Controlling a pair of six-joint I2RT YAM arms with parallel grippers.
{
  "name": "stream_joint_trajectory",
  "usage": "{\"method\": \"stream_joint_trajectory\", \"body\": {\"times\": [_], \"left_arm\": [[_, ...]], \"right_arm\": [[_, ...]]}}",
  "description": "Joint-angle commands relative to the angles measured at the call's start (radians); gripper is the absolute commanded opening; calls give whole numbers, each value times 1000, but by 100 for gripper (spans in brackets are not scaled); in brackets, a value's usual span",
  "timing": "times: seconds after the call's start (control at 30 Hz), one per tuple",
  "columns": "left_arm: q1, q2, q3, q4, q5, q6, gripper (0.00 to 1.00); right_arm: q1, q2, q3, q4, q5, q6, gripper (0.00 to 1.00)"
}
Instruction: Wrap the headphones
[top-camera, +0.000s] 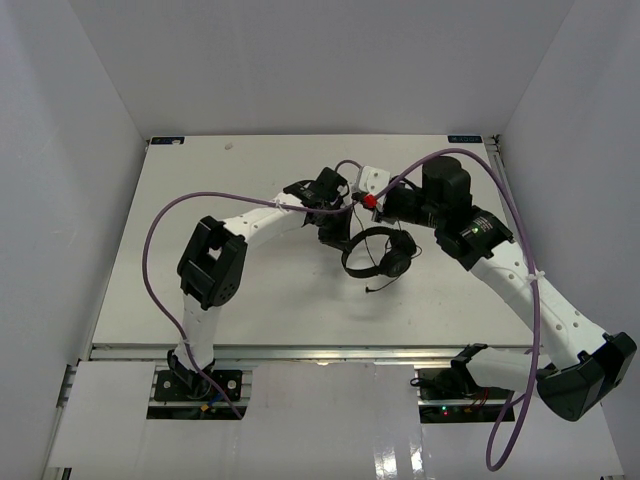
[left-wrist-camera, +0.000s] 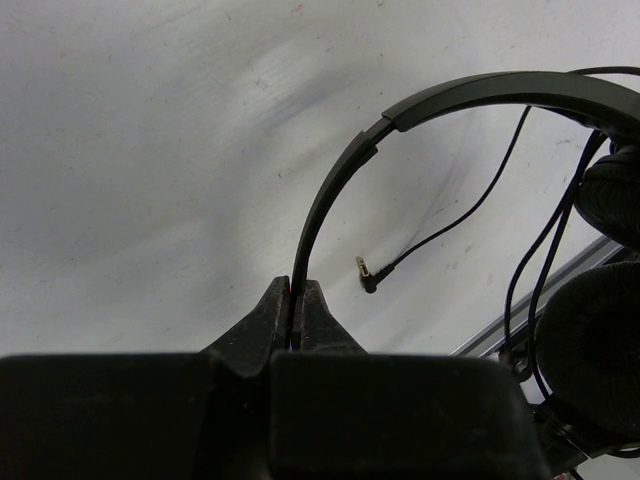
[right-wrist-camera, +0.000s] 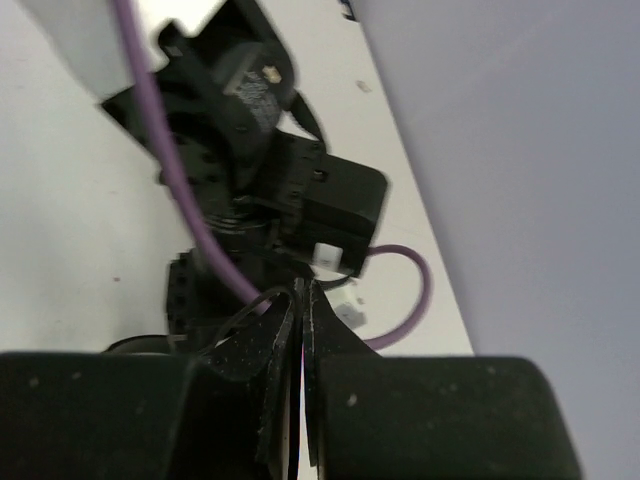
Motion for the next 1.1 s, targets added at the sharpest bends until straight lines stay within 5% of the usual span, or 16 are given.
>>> {"method": "stream_joint_trajectory", "body": {"times": [0.0, 0.2, 0.5, 1.07], "left_arm": [[-13, -89, -71, 23, -4, 33, 0], [-19, -271, -295, 102, -39, 93, 0], [-20, -576, -524, 224, -32, 133, 0], [-25, -873, -585, 233, -114, 94, 0]], "right_arm": [[-31, -5, 12, 143, 193, 10, 8], [-104, 5, 0, 174, 235, -15, 8], [-175, -27, -133, 141, 97, 6, 8], [-260, -60, -335, 122, -246, 162, 8]]}}
